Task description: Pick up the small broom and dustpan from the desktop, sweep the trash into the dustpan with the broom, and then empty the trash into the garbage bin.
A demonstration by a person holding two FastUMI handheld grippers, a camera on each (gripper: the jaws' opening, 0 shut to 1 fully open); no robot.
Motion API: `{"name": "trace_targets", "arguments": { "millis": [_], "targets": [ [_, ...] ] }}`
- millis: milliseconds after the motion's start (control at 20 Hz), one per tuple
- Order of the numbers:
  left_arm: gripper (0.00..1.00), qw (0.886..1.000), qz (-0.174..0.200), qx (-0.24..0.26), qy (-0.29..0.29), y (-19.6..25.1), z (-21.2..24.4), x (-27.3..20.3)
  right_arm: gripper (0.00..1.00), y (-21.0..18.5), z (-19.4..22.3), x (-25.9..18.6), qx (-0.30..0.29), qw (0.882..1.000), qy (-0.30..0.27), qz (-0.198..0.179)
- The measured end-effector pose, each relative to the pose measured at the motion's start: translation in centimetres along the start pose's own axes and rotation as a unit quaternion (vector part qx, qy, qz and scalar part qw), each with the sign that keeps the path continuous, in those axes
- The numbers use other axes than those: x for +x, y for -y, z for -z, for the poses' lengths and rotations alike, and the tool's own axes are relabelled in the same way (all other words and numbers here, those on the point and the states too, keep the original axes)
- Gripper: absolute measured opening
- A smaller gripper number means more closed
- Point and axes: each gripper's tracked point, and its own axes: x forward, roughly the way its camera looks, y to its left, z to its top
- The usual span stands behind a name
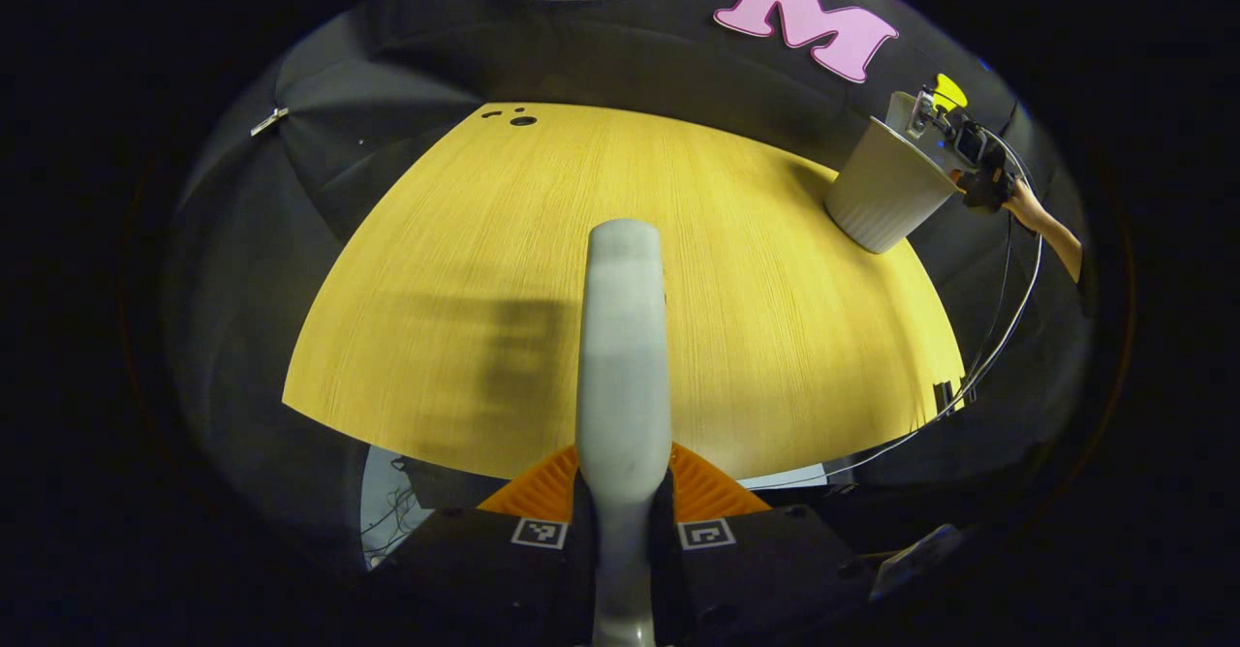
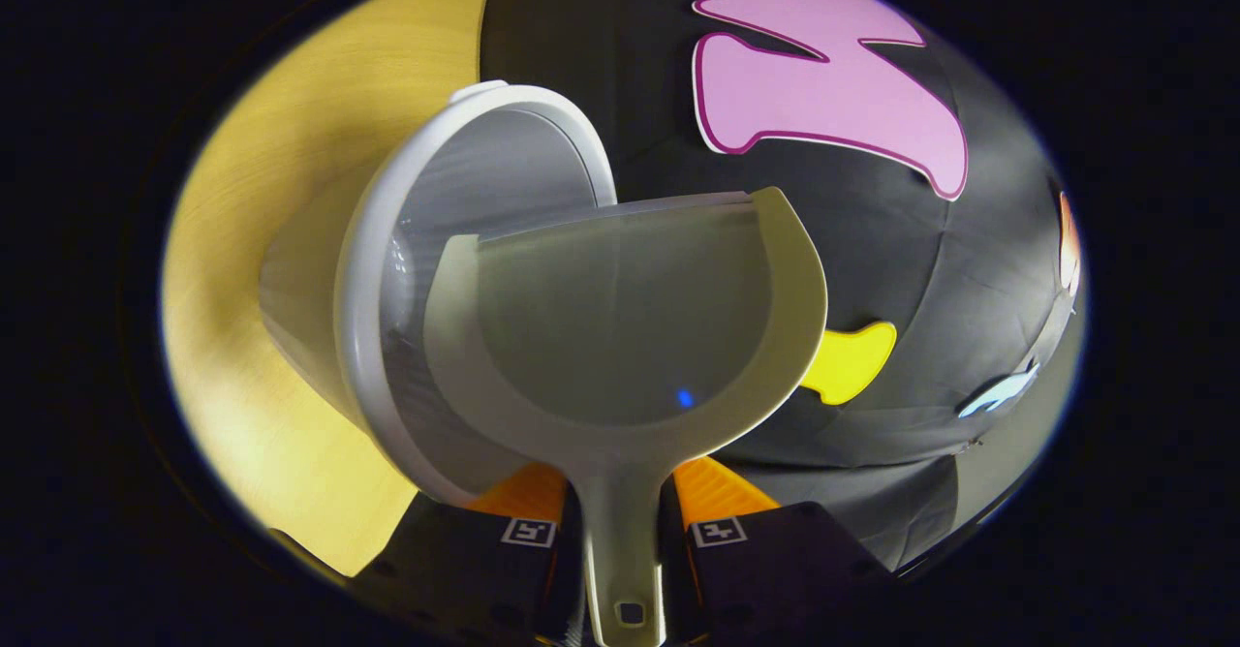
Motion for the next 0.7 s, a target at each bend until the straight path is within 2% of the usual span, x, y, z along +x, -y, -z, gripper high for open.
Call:
{"name": "trace_targets", "arguments": {
  "millis": [50,100,150,200,450,500,550,650,700],
  "targets": [
    [0.27,1.000,0.000,0.002,0.000,0.0,-0.1,0.0,0.39,-0.2,0.2,0.1,0.023,1.000,-0.007,-0.014],
    [0.27,1.000,-0.001,0.003,0.001,0.0,-0.1,0.0,0.35,-0.3,0.4,0.1,0.044,0.999,-0.011,-0.025],
    [0.27,1.000,-0.002,0.003,0.001,0.0,-0.3,0.1,0.38,-0.4,0.5,0.0,0.074,0.996,-0.016,-0.038],
    [0.27,1.000,-0.003,0.003,0.003,-0.1,-0.4,0.1,0.36,-0.4,0.5,-0.2,0.106,0.993,-0.019,-0.050],
    [0.27,1.000,-0.010,0.004,0.022,0.2,-1.9,0.4,0.36,1.0,0.5,-1.8,0.229,0.970,-0.019,-0.083],
    [0.27,1.000,-0.012,0.005,0.027,0.3,-2.3,0.5,0.39,1.5,0.4,-2.4,0.250,0.964,-0.016,-0.090],
    [0.27,0.999,-0.015,0.007,0.031,0.4,-2.6,0.6,0.36,2.0,0.3,-2.9,0.270,0.958,-0.012,-0.094],
    [0.27,0.999,-0.021,0.014,0.036,0.5,-3.2,0.9,0.39,2.8,0.1,-4.3,0.309,0.946,-0.002,-0.100],
    [0.27,0.999,-0.022,0.016,0.038,0.7,-3.5,1.1,0.36,3.5,-0.1,-5.2,0.326,0.940,0.002,-0.102]
  ]
}}
